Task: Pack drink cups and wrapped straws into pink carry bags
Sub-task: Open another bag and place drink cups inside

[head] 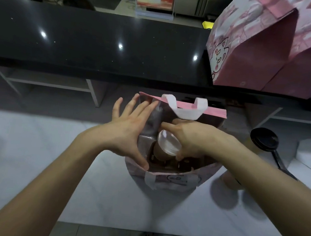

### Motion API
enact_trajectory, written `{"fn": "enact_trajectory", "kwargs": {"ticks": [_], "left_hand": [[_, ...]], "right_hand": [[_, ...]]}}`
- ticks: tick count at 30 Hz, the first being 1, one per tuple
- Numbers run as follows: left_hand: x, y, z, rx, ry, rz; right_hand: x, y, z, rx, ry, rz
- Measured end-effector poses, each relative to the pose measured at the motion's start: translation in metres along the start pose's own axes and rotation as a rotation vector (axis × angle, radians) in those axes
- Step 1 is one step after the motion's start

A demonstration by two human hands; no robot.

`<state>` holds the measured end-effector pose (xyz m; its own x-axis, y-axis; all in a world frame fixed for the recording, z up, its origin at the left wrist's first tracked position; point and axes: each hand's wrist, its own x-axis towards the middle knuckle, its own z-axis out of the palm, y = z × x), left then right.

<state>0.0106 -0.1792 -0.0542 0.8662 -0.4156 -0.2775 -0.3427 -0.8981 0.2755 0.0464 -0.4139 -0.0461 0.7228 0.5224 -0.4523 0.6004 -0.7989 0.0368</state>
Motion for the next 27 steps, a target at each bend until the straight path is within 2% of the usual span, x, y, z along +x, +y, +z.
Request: {"fn": "enact_trajectory", "kwargs": {"ticks": [3, 7, 12, 15, 18, 20, 24, 27], "left_hand": [[-0.002, 0.002, 0.005, -0.014, -0.009, 0.023], [-0.004, 0.0, 0.009, -0.049, 0.027, 0.058], [-0.005, -0.003, 0.011, -0.053, 0.051, 0.062], [-0.007, -0.002, 0.01, -0.061, 0.053, 0.051], [-0.009, 0.001, 0.002, -0.033, 0.064, 0.021], [-0.011, 0.005, -0.007, -0.003, 0.125, -0.016], [-0.017, 0.017, -0.034, -0.013, 0.347, -0.061], [-0.013, 0.036, -0.053, -0.095, 0.47, -0.01]], "right_hand": [[0.015, -0.002, 0.011, 0.054, -0.132, 0.049], [0.03, -0.007, 0.026, 0.105, -0.17, 0.04], [0.034, -0.008, 0.024, 0.142, -0.05, -0.059], [0.048, -0.017, 0.021, -0.065, -0.04, -0.084], [0.049, -0.019, 0.017, -0.099, 0.003, -0.138], [0.036, -0.017, 0.011, -0.034, 0.029, -0.132], [-0.012, -0.003, -0.004, 0.173, 0.036, -0.08], [-0.061, 0.016, -0.023, 0.323, 0.195, -0.04]]}}
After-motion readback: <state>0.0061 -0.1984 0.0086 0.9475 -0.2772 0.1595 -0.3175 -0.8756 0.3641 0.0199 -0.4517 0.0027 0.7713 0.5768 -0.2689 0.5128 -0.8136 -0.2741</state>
